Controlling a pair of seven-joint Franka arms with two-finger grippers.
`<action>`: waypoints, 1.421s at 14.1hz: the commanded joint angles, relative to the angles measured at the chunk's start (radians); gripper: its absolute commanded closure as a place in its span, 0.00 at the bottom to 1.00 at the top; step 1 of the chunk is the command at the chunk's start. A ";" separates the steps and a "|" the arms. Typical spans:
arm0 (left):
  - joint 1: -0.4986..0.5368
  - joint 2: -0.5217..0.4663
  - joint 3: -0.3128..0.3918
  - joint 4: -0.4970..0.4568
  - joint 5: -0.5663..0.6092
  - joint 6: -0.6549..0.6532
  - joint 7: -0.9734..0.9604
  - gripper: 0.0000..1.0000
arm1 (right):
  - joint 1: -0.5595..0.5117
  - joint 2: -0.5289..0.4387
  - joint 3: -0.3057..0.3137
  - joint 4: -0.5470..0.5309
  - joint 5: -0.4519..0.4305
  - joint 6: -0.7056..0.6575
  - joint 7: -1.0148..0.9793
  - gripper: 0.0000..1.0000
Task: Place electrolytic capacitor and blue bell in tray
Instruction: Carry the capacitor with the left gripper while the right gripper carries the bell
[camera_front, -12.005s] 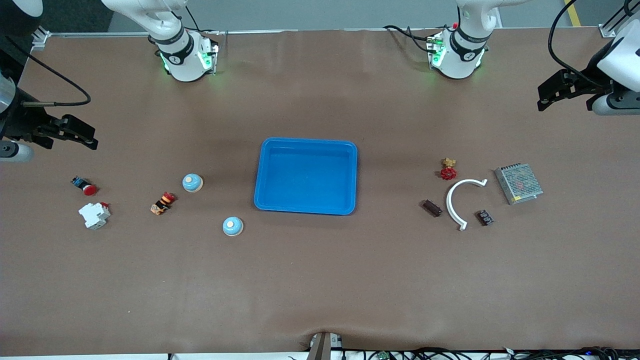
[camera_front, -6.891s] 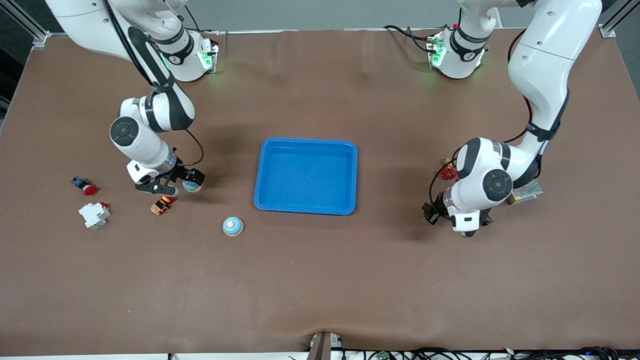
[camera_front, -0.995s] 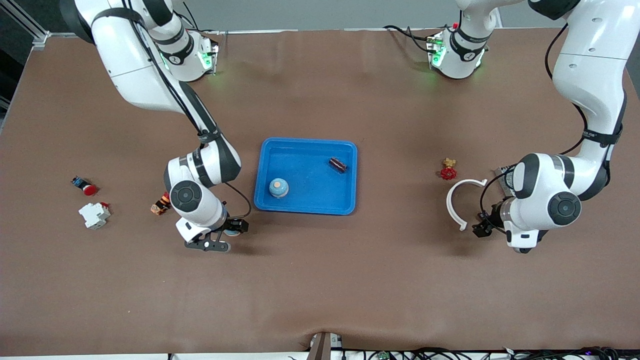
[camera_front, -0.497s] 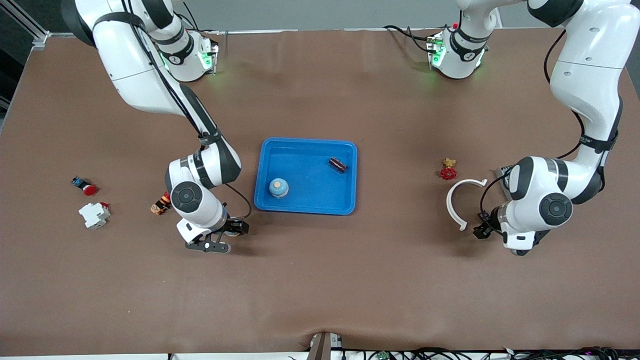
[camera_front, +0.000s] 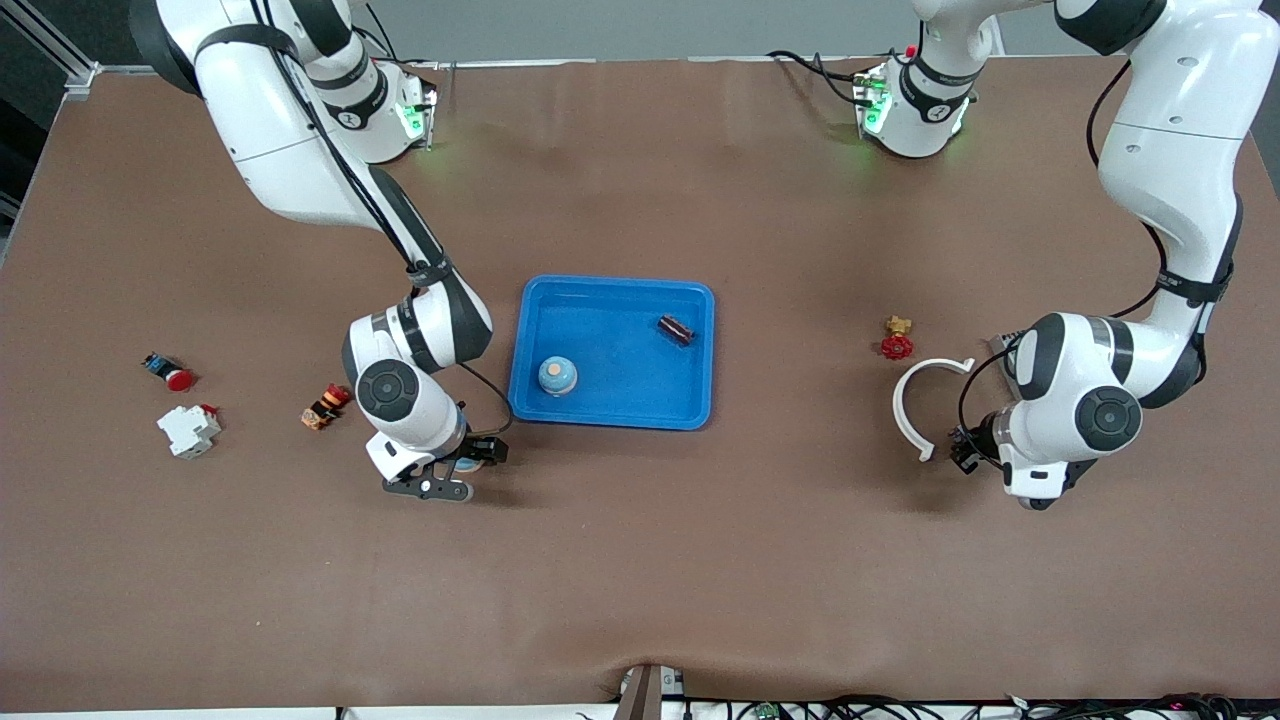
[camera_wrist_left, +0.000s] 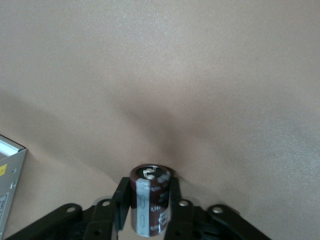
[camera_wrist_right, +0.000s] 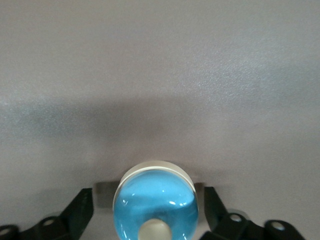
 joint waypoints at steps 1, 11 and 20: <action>-0.004 -0.014 -0.009 -0.004 0.023 -0.015 0.004 1.00 | 0.002 -0.006 0.003 -0.014 -0.006 -0.005 0.021 0.67; -0.018 -0.120 -0.073 0.005 0.014 -0.136 -0.013 1.00 | 0.039 -0.194 0.015 -0.058 0.025 -0.303 0.119 1.00; -0.015 -0.160 -0.283 0.005 0.006 -0.221 -0.241 1.00 | 0.215 -0.399 0.015 -0.403 0.082 -0.084 0.370 1.00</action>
